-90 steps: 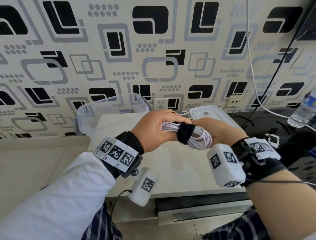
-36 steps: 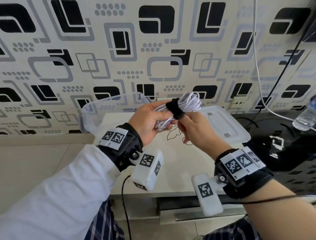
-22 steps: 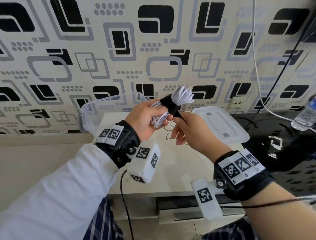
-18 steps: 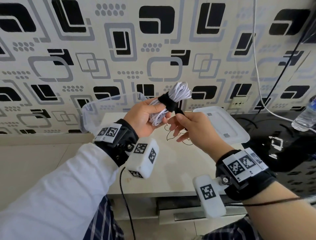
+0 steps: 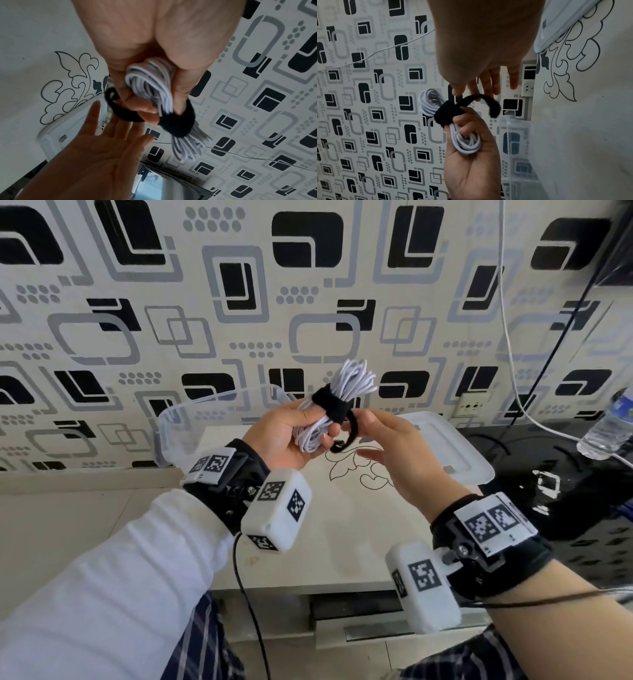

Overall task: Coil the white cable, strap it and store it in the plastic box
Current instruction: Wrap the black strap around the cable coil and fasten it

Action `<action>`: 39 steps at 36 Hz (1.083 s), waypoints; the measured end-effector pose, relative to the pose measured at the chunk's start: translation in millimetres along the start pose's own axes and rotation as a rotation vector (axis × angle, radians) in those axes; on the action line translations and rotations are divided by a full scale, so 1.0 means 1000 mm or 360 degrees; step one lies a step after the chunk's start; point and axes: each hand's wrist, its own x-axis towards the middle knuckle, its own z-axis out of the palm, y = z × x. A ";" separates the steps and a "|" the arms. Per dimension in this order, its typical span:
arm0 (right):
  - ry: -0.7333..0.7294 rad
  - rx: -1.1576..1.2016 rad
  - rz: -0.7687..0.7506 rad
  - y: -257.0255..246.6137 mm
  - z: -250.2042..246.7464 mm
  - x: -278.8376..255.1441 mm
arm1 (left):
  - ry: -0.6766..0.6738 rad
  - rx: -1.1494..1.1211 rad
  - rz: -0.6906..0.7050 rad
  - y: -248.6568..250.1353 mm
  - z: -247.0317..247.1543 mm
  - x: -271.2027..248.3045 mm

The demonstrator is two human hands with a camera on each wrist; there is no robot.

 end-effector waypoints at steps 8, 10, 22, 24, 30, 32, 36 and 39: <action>0.0152 -0.0202 -0.0196 -0.001 0.008 0.001 | -0.0031 0.0081 -0.0046 -0.009 0.003 0.000; 0.0233 -0.0309 -0.0169 0.000 0.010 0.001 | -0.0028 0.0161 -0.0032 -0.010 0.003 0.001; 0.0068 -0.0615 0.0206 0.004 0.037 -0.018 | 0.0481 0.1332 0.0663 -0.010 -0.011 0.008; 0.0066 -0.0658 0.0238 0.000 0.034 -0.022 | 0.0413 0.1673 0.0755 -0.014 -0.009 0.007; -0.0003 -0.0249 0.0553 -0.021 0.020 -0.026 | 0.0197 0.2329 0.0886 -0.024 -0.001 0.006; 0.0035 -0.0205 0.0577 -0.024 0.014 -0.025 | 0.0113 0.2336 0.0899 -0.026 0.000 0.006; 0.0058 0.0212 0.0754 -0.024 -0.002 -0.021 | -0.0033 0.2294 0.0908 -0.035 0.002 0.006; 0.0042 0.0836 0.1019 -0.029 -0.008 -0.020 | -0.0096 0.2362 0.0889 -0.037 0.002 0.006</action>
